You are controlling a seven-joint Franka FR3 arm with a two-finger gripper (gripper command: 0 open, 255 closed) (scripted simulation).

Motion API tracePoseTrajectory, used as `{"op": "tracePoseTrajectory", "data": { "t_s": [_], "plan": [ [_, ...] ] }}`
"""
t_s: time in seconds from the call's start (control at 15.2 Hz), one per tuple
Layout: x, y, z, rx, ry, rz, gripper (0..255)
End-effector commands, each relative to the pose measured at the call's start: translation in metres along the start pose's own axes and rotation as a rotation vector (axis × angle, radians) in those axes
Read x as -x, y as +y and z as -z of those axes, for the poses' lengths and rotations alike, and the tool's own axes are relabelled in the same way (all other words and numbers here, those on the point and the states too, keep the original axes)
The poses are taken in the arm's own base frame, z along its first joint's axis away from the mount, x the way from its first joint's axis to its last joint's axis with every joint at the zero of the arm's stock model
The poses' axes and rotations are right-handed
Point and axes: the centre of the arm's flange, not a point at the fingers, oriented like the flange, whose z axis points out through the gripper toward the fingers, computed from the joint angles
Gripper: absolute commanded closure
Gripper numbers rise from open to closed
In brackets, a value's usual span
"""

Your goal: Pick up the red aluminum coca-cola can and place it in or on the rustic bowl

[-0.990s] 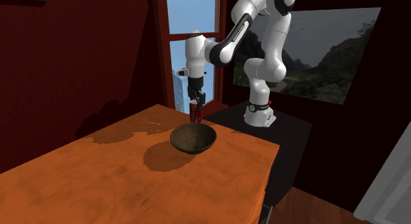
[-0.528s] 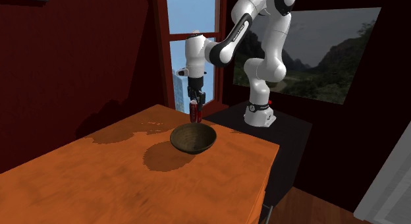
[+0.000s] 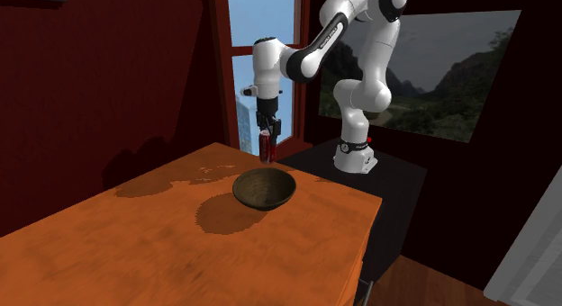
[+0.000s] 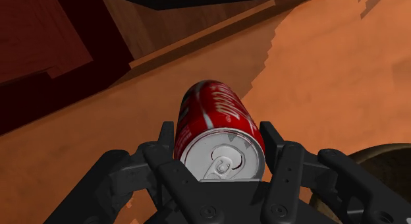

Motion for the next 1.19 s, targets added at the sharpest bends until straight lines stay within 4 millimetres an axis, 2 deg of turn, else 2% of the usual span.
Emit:
{"op": "tracePoseTrajectory", "data": {
  "t_s": [0.0, 1.12],
  "plan": [
    [0.0, 0.0, 0.01, 0.0, 0.0, 0.0, 255],
    [0.0, -0.001, 0.1, 0.0, 0.0, 0.0, 255]
  ]
}}
